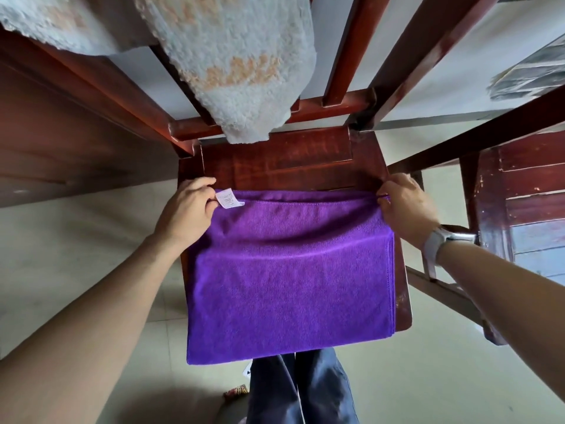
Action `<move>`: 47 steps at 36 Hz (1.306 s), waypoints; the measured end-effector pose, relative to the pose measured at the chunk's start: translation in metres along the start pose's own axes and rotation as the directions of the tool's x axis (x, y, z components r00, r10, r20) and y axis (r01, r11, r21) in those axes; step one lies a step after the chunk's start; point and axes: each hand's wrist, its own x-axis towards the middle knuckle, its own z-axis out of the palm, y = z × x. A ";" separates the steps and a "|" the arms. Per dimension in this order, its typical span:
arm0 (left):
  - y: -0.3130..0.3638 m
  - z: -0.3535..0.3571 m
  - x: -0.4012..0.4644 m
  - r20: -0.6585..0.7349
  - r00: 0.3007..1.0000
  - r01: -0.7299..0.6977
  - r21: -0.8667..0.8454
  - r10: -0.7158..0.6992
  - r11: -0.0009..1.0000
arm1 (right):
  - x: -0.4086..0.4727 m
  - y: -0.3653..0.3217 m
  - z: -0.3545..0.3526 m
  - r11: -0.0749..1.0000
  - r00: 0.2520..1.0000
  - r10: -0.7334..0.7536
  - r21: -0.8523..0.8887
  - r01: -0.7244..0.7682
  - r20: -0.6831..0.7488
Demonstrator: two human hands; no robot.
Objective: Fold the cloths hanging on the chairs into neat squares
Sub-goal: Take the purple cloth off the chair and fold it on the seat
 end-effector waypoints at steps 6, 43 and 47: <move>0.000 -0.005 0.000 0.051 0.999 0.020 -0.001 -0.020 1.000 | -0.004 -0.004 -0.001 0.991 0.996 0.058 0.118 -0.067 0.075; 0.083 -0.168 -0.203 -0.297 0.950 0.030 -0.213 -0.094 0.977 | -0.183 -0.019 -0.162 0.917 0.905 -0.332 0.134 0.376 -0.266; 0.090 -0.189 -0.226 -0.307 0.950 -0.005 -0.201 -0.058 0.979 | -0.209 -0.027 -0.193 0.911 0.892 -0.275 0.199 0.361 -0.360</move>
